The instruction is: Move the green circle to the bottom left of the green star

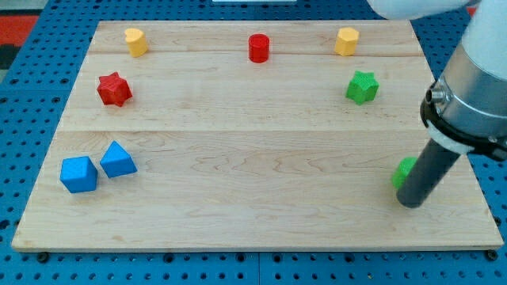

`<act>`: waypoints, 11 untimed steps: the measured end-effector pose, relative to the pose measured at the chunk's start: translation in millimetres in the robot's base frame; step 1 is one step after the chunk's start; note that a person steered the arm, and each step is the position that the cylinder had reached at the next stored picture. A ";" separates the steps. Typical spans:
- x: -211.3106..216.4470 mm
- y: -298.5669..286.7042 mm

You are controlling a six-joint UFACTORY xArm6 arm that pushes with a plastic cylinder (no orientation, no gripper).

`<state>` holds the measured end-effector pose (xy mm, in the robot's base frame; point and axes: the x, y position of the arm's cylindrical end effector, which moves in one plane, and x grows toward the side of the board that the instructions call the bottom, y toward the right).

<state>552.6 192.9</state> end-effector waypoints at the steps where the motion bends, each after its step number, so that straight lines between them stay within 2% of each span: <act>1: -27.0 5.8; 2: -38.0 40.3; 3: -25.3 64.0; 4: -47.9 73.0; 5: -76.4 39.7; 6: -83.0 7.1; 7: -73.7 11.1; 10: -117.6 -78.4; 11: -112.8 -75.5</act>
